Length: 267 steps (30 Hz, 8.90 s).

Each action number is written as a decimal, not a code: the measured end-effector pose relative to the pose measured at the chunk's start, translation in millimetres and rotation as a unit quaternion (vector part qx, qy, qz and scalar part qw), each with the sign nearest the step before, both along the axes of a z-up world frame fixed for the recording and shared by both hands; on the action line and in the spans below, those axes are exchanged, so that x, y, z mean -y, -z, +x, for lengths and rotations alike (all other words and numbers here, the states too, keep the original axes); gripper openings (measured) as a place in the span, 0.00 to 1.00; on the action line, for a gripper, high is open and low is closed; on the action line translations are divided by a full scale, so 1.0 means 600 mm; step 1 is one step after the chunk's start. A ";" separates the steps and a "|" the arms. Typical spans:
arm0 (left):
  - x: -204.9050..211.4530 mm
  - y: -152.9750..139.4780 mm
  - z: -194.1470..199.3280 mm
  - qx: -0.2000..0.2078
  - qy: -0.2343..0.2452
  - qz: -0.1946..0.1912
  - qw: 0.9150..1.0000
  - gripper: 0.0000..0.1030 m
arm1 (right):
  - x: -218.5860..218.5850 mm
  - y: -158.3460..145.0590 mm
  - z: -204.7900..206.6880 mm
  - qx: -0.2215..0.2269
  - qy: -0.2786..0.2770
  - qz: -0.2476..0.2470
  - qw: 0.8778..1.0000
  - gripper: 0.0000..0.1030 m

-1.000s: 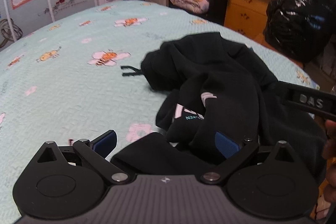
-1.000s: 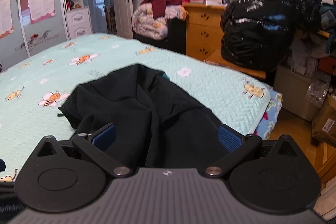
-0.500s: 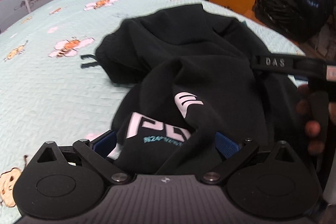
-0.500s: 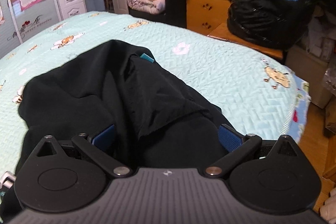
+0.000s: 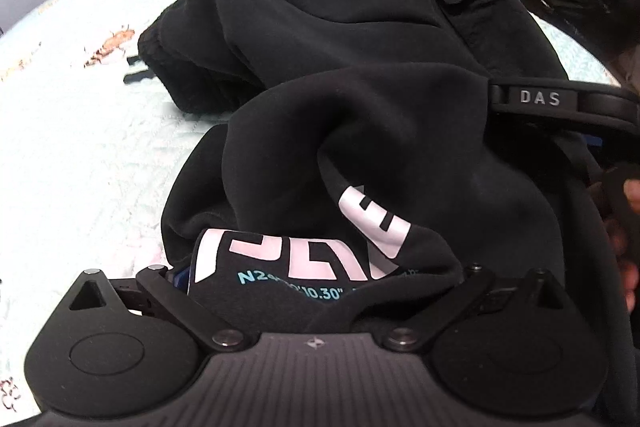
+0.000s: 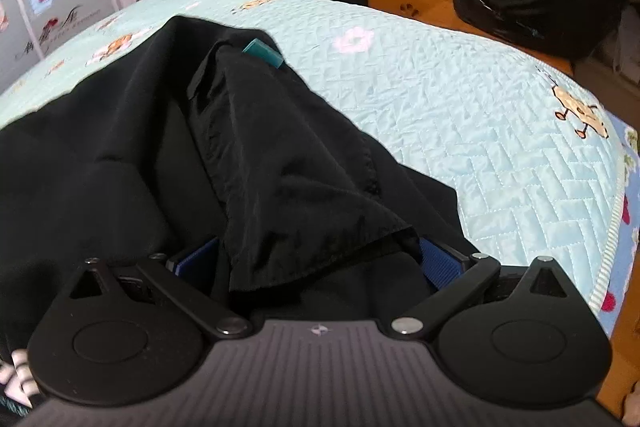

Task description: Fold clothes

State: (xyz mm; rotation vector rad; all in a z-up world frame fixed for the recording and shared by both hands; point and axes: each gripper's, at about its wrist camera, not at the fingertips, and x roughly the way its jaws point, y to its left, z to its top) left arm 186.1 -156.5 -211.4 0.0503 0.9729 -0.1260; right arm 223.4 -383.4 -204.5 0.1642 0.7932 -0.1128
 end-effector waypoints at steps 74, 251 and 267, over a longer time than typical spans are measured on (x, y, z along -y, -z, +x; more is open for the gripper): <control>-0.517 -0.764 -0.688 0.451 -0.205 0.039 0.868 0.16 | -0.520 -0.743 -0.494 0.298 -0.483 0.273 0.777 0.17; -0.531 -0.022 -0.840 0.115 -0.348 -0.016 0.930 0.13 | -0.532 -0.069 -0.695 0.014 -0.439 0.108 0.892 0.46; -0.534 -0.028 -0.849 0.152 -0.352 -0.064 0.921 0.72 | -0.518 -0.125 -0.642 0.041 -0.387 0.176 0.904 0.68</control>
